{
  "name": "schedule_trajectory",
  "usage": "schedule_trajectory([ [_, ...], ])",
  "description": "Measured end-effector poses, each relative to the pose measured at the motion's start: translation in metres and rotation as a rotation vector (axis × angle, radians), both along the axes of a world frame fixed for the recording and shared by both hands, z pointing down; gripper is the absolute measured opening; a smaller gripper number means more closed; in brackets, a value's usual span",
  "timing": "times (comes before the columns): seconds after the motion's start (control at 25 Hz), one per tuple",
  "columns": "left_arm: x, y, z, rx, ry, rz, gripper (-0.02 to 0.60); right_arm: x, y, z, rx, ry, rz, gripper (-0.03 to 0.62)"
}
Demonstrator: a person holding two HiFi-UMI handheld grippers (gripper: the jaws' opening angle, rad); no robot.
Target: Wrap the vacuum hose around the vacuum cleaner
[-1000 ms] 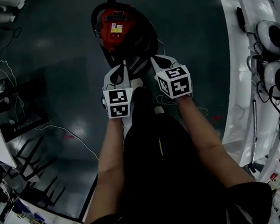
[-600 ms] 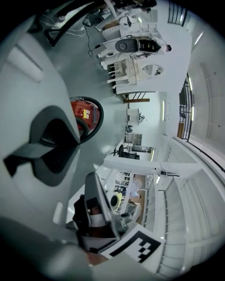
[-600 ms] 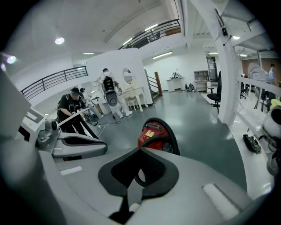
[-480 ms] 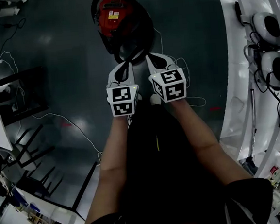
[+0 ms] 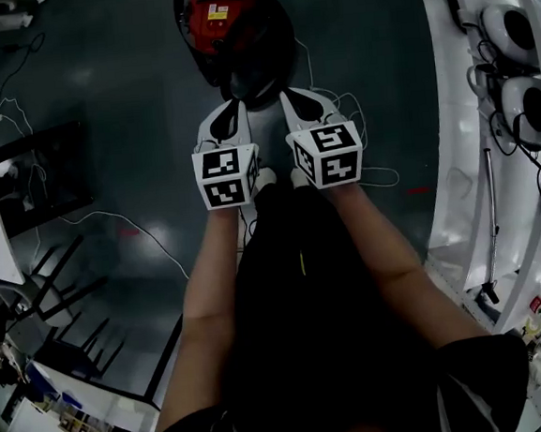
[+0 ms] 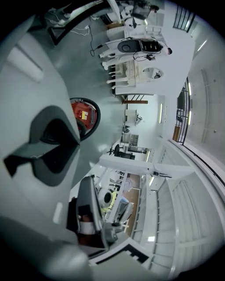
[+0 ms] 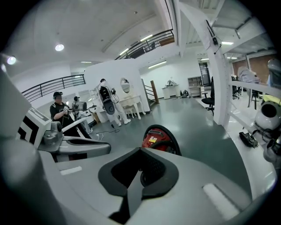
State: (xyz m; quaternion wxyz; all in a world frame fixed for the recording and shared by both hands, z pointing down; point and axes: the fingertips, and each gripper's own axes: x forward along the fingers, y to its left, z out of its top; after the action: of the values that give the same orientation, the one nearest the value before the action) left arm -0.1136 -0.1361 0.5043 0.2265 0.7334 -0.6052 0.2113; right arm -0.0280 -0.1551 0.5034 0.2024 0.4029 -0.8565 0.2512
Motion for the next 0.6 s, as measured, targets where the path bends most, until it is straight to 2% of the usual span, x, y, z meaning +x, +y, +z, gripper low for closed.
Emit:
schedule_trajectory([
  [0.36, 0.002, 0.021, -0.032, 0.022, -0.014, 0.069, 0.009, -0.002, 0.023, -0.035, 0.03, 0.026, 0.038, -0.003],
  [0.48, 0.001, 0.026, -0.042, 0.024, -0.007, 0.049, 0.009, -0.004, 0.028, -0.047, 0.043, 0.027, 0.04, -0.003],
  [0.6, 0.001, 0.03, -0.053, 0.011, 0.031, 0.012, 0.009, -0.002, 0.034, -0.055, 0.051, 0.033, 0.041, -0.003],
])
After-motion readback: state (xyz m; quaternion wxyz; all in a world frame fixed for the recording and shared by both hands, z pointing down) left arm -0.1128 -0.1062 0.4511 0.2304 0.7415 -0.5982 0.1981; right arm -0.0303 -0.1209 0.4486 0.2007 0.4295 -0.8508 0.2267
